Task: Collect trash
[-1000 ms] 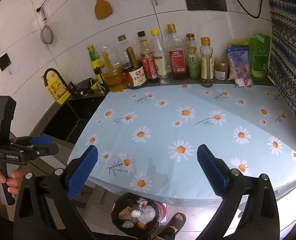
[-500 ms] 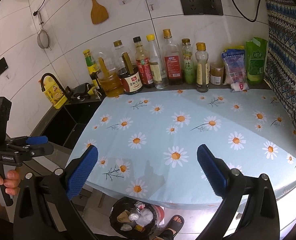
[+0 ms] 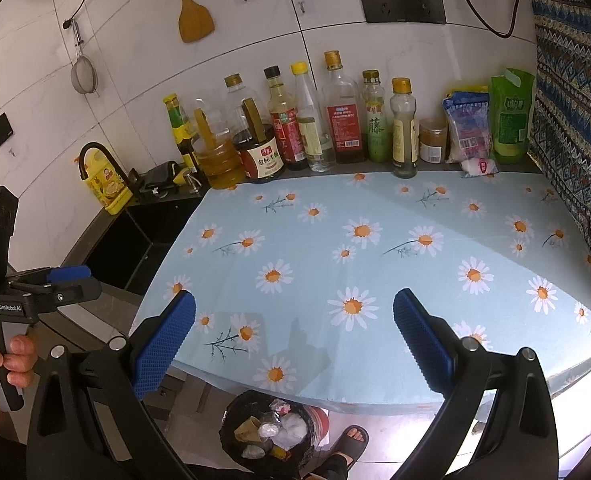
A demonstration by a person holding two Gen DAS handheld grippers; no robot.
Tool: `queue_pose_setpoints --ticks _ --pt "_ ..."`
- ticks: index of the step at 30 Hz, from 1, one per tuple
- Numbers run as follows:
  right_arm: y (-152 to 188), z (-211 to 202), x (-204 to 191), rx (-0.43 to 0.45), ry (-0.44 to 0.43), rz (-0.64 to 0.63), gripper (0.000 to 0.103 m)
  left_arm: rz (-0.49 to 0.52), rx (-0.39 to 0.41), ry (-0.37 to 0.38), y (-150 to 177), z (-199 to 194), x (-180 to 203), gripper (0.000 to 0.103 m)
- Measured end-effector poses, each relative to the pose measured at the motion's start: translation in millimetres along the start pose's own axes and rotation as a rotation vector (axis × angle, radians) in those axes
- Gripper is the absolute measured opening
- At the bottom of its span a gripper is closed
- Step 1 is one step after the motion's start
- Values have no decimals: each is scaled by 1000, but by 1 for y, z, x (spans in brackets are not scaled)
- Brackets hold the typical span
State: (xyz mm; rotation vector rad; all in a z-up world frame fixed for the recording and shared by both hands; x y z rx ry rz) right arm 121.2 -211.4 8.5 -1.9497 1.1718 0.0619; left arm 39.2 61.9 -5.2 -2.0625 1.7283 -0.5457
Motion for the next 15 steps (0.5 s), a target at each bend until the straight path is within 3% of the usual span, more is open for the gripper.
queue_pose_setpoints --ticks 15 --pt "2 4 1 -8 9 11 98 14 -5 4 0 1 1 95"
Point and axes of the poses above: each gripper's, at about its wrist camera, not at the fingertips, and z roughly the way its jaws point, x to its right, y to its underside, the point moved 1 cm from there along z, roughly the way its jaws point, and after that the axes turned 14 degrees about -y, right-handed, at the moved point
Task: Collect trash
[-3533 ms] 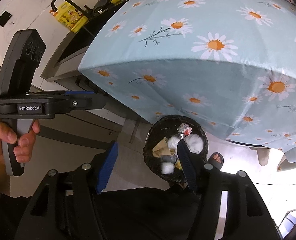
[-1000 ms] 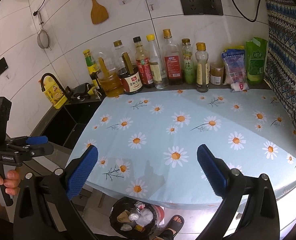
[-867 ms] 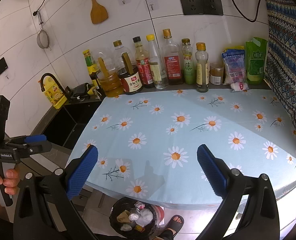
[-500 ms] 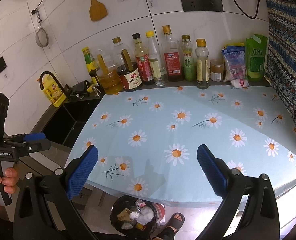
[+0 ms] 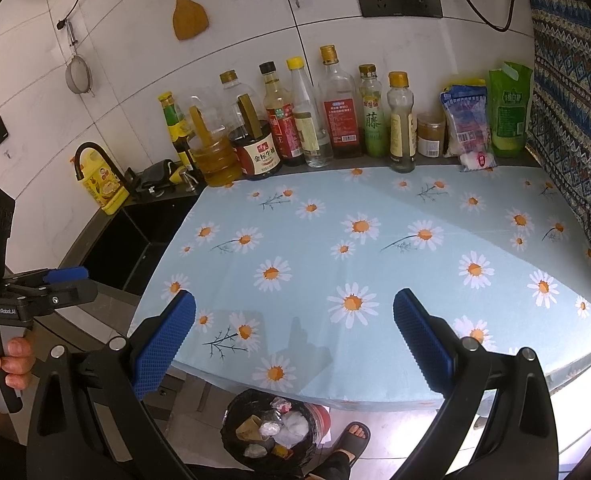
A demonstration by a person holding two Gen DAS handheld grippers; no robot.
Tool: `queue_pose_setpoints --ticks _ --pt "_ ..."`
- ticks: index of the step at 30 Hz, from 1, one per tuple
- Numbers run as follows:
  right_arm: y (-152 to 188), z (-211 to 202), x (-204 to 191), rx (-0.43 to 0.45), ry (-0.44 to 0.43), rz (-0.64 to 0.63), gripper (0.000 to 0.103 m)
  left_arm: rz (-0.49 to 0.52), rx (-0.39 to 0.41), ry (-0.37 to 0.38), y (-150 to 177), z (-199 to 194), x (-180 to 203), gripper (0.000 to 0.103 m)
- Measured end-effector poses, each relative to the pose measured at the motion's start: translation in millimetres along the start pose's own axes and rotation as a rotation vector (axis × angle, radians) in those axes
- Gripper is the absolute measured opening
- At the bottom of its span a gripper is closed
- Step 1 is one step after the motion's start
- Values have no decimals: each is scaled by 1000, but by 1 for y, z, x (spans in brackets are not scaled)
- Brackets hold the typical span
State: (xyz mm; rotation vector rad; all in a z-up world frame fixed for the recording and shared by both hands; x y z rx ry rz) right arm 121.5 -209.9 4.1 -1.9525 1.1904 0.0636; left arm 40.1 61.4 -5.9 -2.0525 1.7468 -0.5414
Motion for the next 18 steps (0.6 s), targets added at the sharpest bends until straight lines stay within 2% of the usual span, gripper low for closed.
queue_pose_setpoints --ticks 18 --pt "-1 2 1 -2 -2 6 98 8 -5 3 -3 3 0 95"
Point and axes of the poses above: each gripper's, at about its wrist camera, not at the fingertips, and z roughly the way its jaws point, x to its right, y to its underside, the point moved 1 cm from there along z, roughly the way its jaws point, and after that the axes turned 14 degrees about -y, right-handed, at the moved point
